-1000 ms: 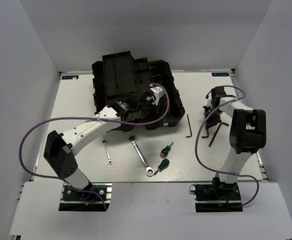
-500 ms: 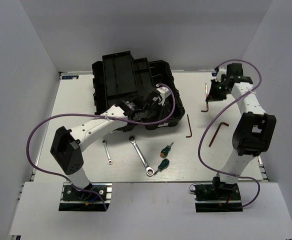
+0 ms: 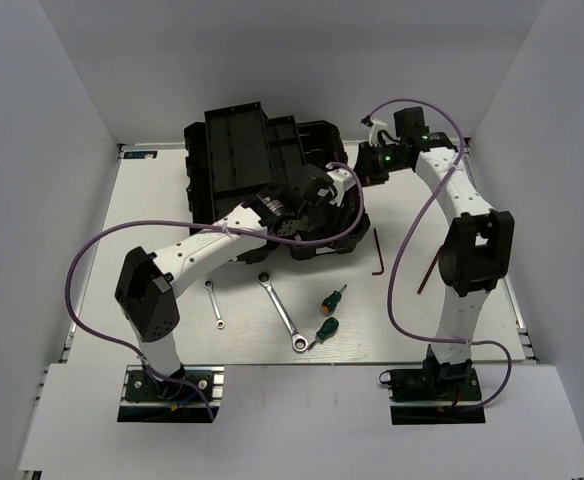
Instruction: Sort the tools into containers
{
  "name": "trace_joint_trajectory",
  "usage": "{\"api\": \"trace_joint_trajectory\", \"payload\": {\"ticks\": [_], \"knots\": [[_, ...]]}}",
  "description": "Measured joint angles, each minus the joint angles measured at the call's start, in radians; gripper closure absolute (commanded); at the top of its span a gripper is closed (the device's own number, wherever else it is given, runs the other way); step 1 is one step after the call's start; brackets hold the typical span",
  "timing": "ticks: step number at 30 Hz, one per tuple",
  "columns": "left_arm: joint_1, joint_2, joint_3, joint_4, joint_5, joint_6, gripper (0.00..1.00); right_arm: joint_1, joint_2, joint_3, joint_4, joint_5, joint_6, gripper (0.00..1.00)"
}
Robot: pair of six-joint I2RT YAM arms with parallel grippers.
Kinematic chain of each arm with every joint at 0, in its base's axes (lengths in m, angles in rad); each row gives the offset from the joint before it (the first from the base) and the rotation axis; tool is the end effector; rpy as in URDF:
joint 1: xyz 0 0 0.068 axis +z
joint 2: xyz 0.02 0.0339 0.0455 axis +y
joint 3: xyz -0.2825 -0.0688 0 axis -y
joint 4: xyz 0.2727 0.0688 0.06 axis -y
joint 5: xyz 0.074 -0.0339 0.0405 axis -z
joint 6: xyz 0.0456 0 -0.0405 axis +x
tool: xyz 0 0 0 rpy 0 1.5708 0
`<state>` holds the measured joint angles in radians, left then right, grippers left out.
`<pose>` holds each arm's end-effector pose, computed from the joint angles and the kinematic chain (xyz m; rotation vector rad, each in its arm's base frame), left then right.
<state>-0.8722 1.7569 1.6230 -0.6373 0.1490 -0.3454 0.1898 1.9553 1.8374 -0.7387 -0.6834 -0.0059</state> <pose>0.2752 -0.3382 0.3312 0.7166 2.3587 -0.7463 0.4615 0.1180 0.3202 -0.5386 2.3027 0.9105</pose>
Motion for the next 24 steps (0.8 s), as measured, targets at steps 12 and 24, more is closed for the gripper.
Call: {"api": "trace_joint_trajectory", "payload": {"ticks": [12, 24], "knots": [[-0.013, 0.022, 0.0, 0.04, 0.051, 0.0, 0.38, 0.06, 0.065, 0.001, -0.056, 0.04, -0.018, 1.0], [-0.023, 0.126, 0.095, 0.039, 0.08, 0.005, 0.64, 0.076, 0.065, 0.001, -0.105, 0.085, -0.053, 0.6]]}}
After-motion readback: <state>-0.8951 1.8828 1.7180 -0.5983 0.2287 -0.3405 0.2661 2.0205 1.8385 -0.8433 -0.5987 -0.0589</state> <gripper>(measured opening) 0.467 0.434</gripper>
